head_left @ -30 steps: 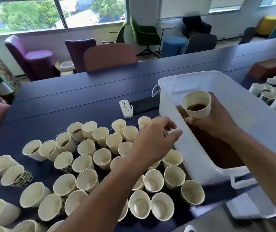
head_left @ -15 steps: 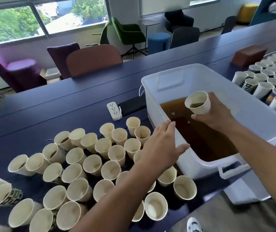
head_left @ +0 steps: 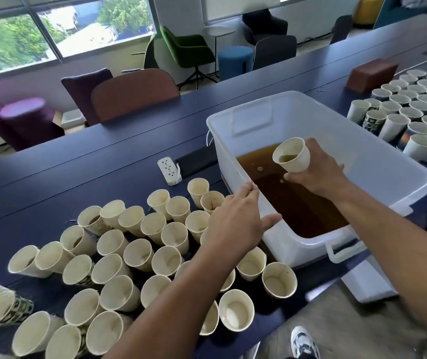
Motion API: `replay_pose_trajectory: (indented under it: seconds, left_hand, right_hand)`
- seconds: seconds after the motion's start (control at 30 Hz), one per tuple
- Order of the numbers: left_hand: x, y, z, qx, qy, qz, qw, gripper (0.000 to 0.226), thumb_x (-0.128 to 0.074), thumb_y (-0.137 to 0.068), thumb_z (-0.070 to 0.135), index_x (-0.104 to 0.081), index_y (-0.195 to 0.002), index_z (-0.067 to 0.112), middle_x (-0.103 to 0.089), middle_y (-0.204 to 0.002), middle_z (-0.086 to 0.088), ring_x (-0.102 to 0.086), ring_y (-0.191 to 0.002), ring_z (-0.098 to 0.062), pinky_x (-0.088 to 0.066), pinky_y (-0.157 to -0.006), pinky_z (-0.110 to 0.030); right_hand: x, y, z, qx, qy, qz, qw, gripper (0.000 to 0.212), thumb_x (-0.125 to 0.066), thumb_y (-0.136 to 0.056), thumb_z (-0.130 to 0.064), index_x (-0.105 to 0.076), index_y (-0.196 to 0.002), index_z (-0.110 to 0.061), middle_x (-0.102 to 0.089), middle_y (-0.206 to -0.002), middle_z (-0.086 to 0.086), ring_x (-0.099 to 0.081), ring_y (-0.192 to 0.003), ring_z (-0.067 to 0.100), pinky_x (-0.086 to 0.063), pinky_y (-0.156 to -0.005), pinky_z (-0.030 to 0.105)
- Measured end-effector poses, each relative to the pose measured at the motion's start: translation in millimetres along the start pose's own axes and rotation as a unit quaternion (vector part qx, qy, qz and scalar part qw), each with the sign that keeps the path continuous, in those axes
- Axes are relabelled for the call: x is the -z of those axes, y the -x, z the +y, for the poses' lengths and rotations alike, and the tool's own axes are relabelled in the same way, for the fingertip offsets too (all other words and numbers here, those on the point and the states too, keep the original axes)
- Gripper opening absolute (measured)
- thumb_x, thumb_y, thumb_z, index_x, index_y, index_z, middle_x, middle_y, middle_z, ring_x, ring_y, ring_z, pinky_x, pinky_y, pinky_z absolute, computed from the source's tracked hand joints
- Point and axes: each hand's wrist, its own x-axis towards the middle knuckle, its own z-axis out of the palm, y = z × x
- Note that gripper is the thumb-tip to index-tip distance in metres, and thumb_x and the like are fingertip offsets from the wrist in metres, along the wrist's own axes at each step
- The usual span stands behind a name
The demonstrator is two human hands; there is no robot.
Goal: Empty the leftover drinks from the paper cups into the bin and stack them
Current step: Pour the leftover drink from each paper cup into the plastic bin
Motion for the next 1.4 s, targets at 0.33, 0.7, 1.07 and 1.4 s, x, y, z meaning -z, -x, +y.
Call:
replay_pose_trajectory:
  seconds: [0.33,0.7,1.07,1.4]
  left_hand:
    - [2,1,2,0.014,-0.008,-0.011,1.000,0.084,-0.052,-0.095,0.065,-0.022,-0.161,0.022,-0.014,-0.168,0.014,-0.037,-0.144,-0.024,-0.045,-0.105,-0.047]
    - [0,-1,1,0.014,-0.004,-0.009,1.000,0.084,-0.054,-0.094,0.065,-0.024,-0.160,0.023,-0.015,-0.168,0.014,-0.036,-0.146,-0.022,-0.045,-0.106,-0.046]
    - [3,1,3,0.017,-0.001,-0.011,1.000,0.083,-0.054,-0.094,0.065,-0.023,-0.160,0.025,-0.016,-0.167,0.015,-0.037,-0.145,-0.021,-0.047,-0.104,-0.047]
    - [3,2,4,0.015,-0.002,-0.011,1.000,0.084,-0.053,-0.094,0.065,-0.024,-0.160,0.024,-0.016,-0.167,0.014,-0.037,-0.146,-0.021,-0.048,-0.104,-0.047]
  right_hand:
    - [-2,4,-2,0.007,0.031,-0.012,0.999,0.067,-0.081,-0.078,-0.031,-0.037,-0.129,-0.025,-0.062,-0.116,0.007,-0.055,-0.115,0.038,-0.026,-0.100,0.051]
    - [-5,3,-2,0.055,0.132,0.006,0.990,0.061,-0.078,-0.075,-0.025,-0.039,-0.122,-0.028,-0.053,-0.097,0.003,-0.045,-0.089,0.025,-0.021,-0.081,0.040]
    - [-8,2,-1,0.080,0.170,0.033,0.982,0.060,-0.078,-0.076,-0.022,-0.044,-0.126,-0.025,-0.053,-0.102,0.004,-0.053,-0.105,0.032,-0.021,-0.082,0.043]
    - [-11,-1,5,0.098,0.189,0.065,0.975,0.060,-0.080,-0.074,-0.022,-0.045,-0.122,-0.025,-0.060,-0.110,0.009,-0.053,-0.106,0.034,-0.023,-0.082,0.044]
